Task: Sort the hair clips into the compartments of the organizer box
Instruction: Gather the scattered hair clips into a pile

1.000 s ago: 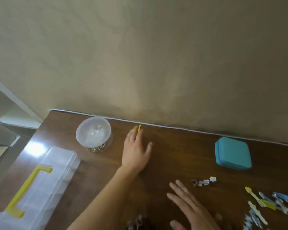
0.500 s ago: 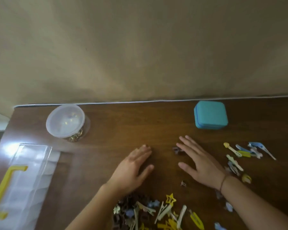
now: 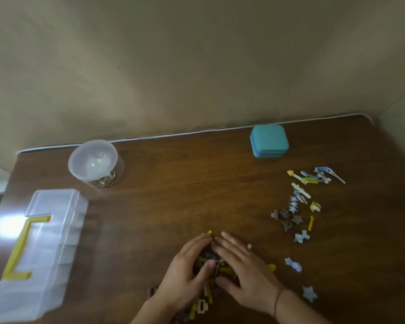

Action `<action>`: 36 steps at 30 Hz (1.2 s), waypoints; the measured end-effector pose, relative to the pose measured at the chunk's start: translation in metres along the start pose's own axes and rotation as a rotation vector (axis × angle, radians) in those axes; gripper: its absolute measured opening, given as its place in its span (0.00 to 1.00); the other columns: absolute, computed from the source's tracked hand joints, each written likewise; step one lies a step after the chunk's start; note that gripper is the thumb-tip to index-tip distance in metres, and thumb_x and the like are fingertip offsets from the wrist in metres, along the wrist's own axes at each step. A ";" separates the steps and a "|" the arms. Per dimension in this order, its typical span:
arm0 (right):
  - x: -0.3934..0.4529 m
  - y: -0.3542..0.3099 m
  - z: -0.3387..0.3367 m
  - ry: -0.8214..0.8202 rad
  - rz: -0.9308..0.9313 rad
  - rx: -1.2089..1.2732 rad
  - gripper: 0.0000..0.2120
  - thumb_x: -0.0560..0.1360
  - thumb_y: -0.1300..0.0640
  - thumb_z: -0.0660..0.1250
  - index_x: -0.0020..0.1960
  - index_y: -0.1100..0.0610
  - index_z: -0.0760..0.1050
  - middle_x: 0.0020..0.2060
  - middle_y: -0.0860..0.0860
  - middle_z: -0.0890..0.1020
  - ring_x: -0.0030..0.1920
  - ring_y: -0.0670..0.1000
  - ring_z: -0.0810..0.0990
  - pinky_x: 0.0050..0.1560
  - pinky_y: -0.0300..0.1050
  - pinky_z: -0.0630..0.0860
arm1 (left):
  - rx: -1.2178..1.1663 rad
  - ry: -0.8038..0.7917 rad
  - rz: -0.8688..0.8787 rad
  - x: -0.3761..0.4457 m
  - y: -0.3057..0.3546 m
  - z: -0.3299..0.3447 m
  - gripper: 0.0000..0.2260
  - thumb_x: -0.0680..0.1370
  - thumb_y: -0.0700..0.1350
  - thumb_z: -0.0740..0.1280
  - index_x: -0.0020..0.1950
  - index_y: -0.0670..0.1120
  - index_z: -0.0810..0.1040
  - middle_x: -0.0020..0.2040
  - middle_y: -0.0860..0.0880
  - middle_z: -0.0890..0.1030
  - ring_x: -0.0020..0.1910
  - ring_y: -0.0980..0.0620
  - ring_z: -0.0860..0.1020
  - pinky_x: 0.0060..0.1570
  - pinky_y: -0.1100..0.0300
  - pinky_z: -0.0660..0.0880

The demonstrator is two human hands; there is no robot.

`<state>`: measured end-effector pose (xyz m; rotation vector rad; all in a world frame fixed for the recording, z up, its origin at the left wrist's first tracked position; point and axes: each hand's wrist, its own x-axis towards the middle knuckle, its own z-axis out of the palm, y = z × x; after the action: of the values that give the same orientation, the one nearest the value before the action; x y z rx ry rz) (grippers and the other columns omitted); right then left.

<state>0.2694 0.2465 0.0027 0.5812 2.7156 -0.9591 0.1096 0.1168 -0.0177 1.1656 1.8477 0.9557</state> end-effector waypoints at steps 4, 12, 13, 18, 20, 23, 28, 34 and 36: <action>-0.014 -0.020 0.020 0.032 0.016 0.033 0.32 0.77 0.37 0.54 0.78 0.44 0.50 0.77 0.37 0.48 0.74 0.36 0.36 0.77 0.43 0.45 | -0.001 0.036 0.030 -0.015 -0.002 0.014 0.24 0.79 0.66 0.61 0.72 0.59 0.72 0.73 0.64 0.70 0.75 0.64 0.65 0.74 0.57 0.67; -0.039 0.001 0.002 0.229 0.074 0.136 0.28 0.78 0.37 0.54 0.76 0.43 0.55 0.76 0.34 0.49 0.75 0.36 0.38 0.76 0.43 0.48 | 0.039 0.132 0.018 0.027 0.031 0.015 0.25 0.75 0.73 0.56 0.65 0.62 0.76 0.68 0.65 0.74 0.70 0.65 0.69 0.69 0.60 0.69; -0.044 0.011 -0.001 0.276 0.104 0.145 0.28 0.78 0.37 0.54 0.75 0.43 0.57 0.75 0.34 0.49 0.75 0.37 0.39 0.76 0.45 0.51 | 0.049 0.131 0.027 0.041 0.041 0.020 0.28 0.75 0.73 0.56 0.65 0.59 0.77 0.68 0.63 0.74 0.70 0.64 0.69 0.70 0.59 0.69; -0.071 0.077 -0.029 0.492 0.241 0.177 0.26 0.77 0.36 0.56 0.73 0.43 0.61 0.75 0.34 0.54 0.76 0.39 0.46 0.75 0.45 0.57 | 0.116 0.023 0.124 0.127 0.096 0.061 0.21 0.79 0.59 0.64 0.70 0.53 0.76 0.72 0.57 0.72 0.72 0.61 0.66 0.72 0.60 0.64; -0.076 0.109 -0.048 0.559 0.308 0.190 0.26 0.77 0.35 0.55 0.72 0.43 0.61 0.75 0.35 0.56 0.76 0.39 0.48 0.74 0.46 0.58 | 0.200 -0.046 0.177 0.167 0.116 0.078 0.21 0.80 0.56 0.65 0.73 0.53 0.72 0.75 0.56 0.69 0.75 0.59 0.63 0.72 0.64 0.59; -0.075 0.158 -0.082 0.645 0.395 0.130 0.28 0.76 0.34 0.54 0.72 0.46 0.64 0.75 0.40 0.59 0.76 0.40 0.49 0.74 0.49 0.58 | 0.366 -0.159 0.225 0.220 0.134 0.100 0.27 0.81 0.59 0.63 0.78 0.53 0.65 0.80 0.53 0.62 0.79 0.52 0.58 0.77 0.54 0.58; -0.049 0.231 -0.142 0.622 0.430 0.023 0.30 0.77 0.36 0.54 0.75 0.47 0.59 0.77 0.44 0.56 0.77 0.44 0.46 0.75 0.52 0.55 | 0.587 -0.235 0.313 0.280 0.141 0.129 0.33 0.82 0.63 0.56 0.83 0.50 0.52 0.84 0.52 0.51 0.82 0.52 0.44 0.81 0.49 0.46; -0.013 0.267 -0.173 0.332 0.371 -0.143 0.39 0.75 0.31 0.49 0.78 0.52 0.51 0.78 0.46 0.49 0.77 0.45 0.41 0.76 0.52 0.52 | 0.701 -0.344 0.363 0.296 0.138 0.145 0.35 0.81 0.67 0.48 0.82 0.47 0.55 0.83 0.51 0.52 0.82 0.53 0.42 0.80 0.51 0.41; -0.012 0.266 -0.165 0.302 0.303 -0.148 0.40 0.74 0.30 0.47 0.78 0.53 0.52 0.78 0.46 0.52 0.77 0.45 0.43 0.76 0.52 0.54 | 0.729 -0.383 0.383 0.292 0.131 0.143 0.37 0.80 0.68 0.46 0.82 0.47 0.57 0.83 0.50 0.52 0.82 0.53 0.43 0.80 0.51 0.42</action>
<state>0.3844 0.5376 -0.0146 1.1480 2.8008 -0.6325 0.1920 0.4575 -0.0247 2.0302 1.7157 0.1805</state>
